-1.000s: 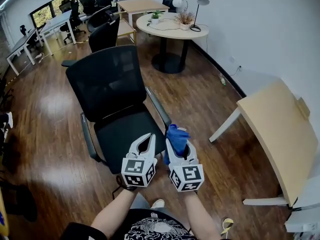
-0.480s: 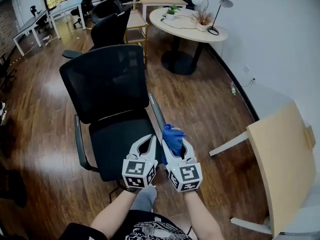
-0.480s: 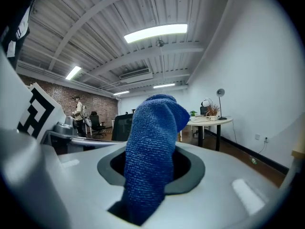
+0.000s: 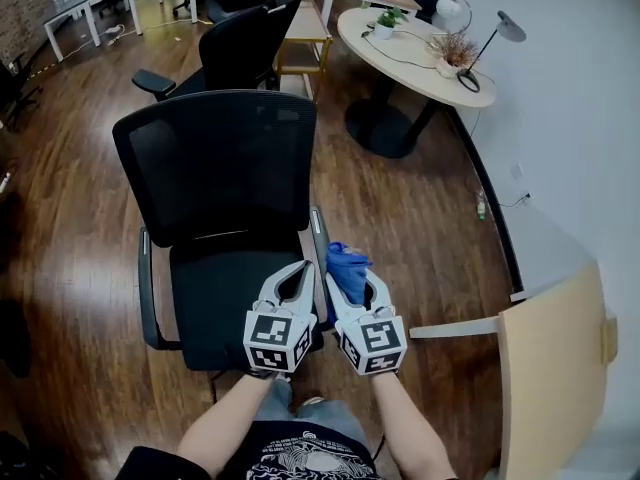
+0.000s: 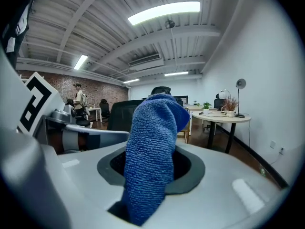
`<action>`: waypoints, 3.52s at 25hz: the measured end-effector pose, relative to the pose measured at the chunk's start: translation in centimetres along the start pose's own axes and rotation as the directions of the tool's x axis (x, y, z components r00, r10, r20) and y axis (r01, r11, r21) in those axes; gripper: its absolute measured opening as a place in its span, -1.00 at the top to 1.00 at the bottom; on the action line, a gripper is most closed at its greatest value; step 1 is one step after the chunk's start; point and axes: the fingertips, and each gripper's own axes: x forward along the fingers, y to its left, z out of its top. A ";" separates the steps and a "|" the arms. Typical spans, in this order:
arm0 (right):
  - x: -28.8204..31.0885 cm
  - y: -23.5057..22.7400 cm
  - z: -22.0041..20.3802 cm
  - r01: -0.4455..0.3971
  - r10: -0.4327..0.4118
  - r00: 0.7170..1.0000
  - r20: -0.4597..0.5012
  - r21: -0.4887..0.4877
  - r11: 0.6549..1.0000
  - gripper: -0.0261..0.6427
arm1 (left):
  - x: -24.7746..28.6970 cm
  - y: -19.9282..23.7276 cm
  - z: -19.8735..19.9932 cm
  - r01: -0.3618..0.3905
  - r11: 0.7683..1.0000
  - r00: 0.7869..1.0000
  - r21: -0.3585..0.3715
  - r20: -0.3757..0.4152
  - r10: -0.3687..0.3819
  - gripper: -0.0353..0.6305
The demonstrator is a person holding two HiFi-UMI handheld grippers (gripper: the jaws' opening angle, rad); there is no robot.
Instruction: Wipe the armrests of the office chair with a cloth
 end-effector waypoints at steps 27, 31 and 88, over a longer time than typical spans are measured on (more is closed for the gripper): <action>23.3 -9.3 -13.7 -0.686 0.518 0.727 -0.452 -0.511 0.518 0.51 | 11.5 10.9 -5.6 -0.531 0.836 0.847 -0.136 -0.095 0.523 0.88; 24.2 -8.7 -14.8 -0.722 0.537 0.688 -0.488 -0.536 0.438 0.51 | 11.2 11.8 -6.2 -0.563 0.814 0.827 -0.141 -0.105 0.553 0.88; -2.0 1.0 -25.2 -0.581 0.420 0.798 -0.433 -0.365 0.728 0.50 | -2.3 -0.8 -18.6 -0.315 0.948 0.935 -0.051 -0.187 0.300 0.88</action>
